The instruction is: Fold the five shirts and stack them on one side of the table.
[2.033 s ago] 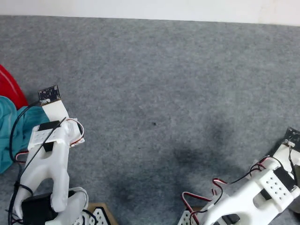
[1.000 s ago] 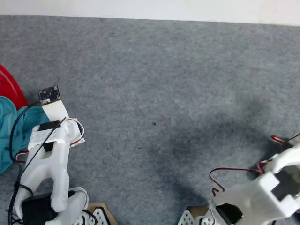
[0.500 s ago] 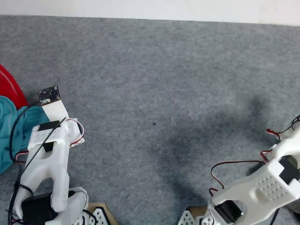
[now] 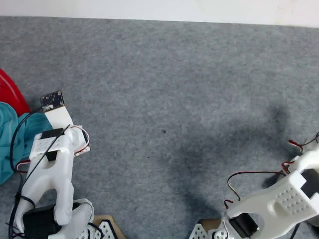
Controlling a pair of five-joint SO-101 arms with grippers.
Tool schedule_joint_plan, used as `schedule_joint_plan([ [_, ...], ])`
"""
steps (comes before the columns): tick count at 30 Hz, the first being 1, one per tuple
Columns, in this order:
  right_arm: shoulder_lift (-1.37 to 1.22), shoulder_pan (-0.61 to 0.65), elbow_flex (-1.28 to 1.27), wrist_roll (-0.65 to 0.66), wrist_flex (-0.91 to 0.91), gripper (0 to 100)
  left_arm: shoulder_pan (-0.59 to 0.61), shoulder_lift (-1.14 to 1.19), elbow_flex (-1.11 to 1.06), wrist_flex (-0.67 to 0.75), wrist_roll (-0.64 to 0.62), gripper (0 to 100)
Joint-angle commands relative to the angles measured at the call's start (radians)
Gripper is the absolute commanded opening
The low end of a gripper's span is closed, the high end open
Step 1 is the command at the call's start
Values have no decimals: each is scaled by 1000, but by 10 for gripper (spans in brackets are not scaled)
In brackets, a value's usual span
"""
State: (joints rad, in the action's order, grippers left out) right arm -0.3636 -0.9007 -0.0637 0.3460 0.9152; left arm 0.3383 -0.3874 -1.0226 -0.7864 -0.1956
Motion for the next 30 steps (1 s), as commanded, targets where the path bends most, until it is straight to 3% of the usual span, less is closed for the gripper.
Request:
schedule_joint_plan([
  [1, 10, -47, 87, 14, -15, 6, -18, -21, 1, 11, -5, 5],
  [14, 10, -208, 289, 14, 16, 6, -18, -21, 1, 11, -5, 5],
  [30, 7, -206, 470, -41, 47, 6, -18, -21, 1, 11, -5, 5],
])
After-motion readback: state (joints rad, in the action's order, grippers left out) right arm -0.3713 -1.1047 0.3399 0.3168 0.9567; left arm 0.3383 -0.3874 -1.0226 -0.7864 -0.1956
